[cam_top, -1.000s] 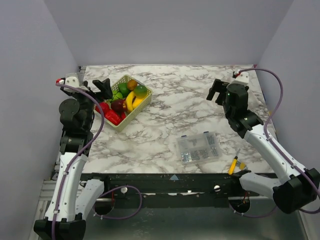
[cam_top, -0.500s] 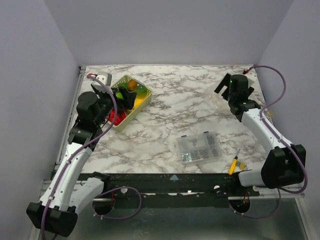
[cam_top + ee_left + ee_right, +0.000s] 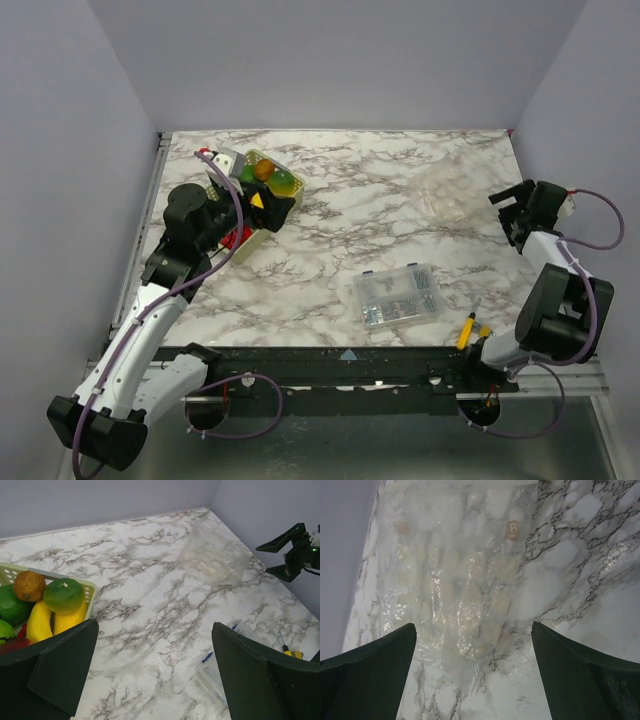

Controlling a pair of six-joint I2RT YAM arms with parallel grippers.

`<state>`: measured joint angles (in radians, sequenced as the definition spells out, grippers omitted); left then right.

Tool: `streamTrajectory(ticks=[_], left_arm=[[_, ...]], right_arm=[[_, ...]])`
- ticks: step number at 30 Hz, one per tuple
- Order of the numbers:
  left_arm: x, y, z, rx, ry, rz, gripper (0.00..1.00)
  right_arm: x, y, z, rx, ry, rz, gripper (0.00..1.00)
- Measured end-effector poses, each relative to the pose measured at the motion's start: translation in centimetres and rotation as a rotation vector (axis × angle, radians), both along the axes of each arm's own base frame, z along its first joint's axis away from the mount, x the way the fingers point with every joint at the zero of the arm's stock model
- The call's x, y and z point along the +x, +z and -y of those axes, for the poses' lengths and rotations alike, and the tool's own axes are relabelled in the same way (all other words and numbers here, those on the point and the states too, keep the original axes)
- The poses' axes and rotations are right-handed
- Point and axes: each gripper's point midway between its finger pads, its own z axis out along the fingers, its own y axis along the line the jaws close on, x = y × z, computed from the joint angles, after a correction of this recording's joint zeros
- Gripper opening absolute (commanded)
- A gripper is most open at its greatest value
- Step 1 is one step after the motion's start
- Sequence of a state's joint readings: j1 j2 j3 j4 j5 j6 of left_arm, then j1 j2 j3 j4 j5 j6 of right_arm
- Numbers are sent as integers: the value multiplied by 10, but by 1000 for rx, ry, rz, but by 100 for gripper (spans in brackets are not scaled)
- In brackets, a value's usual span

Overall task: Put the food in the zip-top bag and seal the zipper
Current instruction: Pick up the zipper food storage bag at the center of the board.

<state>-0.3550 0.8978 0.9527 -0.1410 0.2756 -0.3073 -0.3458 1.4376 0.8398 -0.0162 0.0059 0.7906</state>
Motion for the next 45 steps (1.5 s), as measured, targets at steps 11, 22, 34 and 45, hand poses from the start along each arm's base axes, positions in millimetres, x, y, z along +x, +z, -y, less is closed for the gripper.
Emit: streamTrajectory(ticks=[11, 22, 34, 45], left_arm=[[-3, -11, 16, -18, -74, -56, 99], [1, -23, 23, -28, -92, -111, 97], [3, -28, 25, -33, -93, -136, 96], [6, -36, 28, -43, -96, -177, 95]], right_arm=[[23, -67, -14, 268, 137, -6, 99], [45, -77, -18, 318, 177, 70, 47], [53, -68, -39, 224, 300, 106, 0], [63, 39, -109, -137, 541, 234, 0]])
